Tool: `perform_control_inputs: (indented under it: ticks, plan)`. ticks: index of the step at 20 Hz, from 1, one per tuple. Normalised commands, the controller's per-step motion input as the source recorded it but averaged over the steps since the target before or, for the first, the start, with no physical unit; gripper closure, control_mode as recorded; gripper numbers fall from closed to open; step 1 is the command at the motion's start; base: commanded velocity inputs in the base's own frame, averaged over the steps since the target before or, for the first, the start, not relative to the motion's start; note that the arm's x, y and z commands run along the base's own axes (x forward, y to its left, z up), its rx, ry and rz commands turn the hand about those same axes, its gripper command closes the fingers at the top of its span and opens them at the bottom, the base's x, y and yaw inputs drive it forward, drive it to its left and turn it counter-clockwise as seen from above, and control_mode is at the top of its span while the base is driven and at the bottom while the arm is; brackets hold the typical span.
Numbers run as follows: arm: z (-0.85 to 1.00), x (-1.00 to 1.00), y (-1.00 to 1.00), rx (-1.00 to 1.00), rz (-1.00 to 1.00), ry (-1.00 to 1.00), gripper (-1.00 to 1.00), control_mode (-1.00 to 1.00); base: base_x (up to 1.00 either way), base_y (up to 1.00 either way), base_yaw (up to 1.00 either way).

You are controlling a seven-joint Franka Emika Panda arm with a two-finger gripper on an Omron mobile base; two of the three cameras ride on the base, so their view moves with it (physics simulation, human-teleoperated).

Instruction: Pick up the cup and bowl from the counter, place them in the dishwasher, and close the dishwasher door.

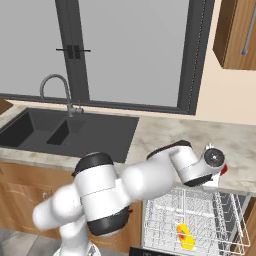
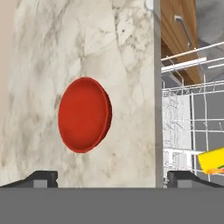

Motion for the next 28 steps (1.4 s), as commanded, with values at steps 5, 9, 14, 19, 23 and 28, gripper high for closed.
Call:
perform_control_inputs:
  ticks: [5,9,14,19,23,28]
  plan:
    - [-0.27,0.38,-0.23,0.0,-0.02,0.0,-1.0,-1.0,0.0,0.0,0.0]
    - [-0.29,0.35,-0.31,0.0,-0.02,0.0,-1.0,-1.0,0.0,0.0,0.0]
    - [-0.25,0.4,-0.31,0.0,-0.03,0.0,-1.0,-1.0,0.0,0.0,0.0]
    - [-0.24,0.45,-0.3,0.0,-0.05,0.0,1.0,-1.0,0.0,0.0,0.0]
    - [-0.04,0.05,-0.39,0.0,-0.04,-0.01,1.0,-1.0,0.0,0.0,0.0]
    - [0.07,-0.25,-0.2,0.01,-0.02,-0.09,1.0,-1.0,0.0,0.0,0.0]
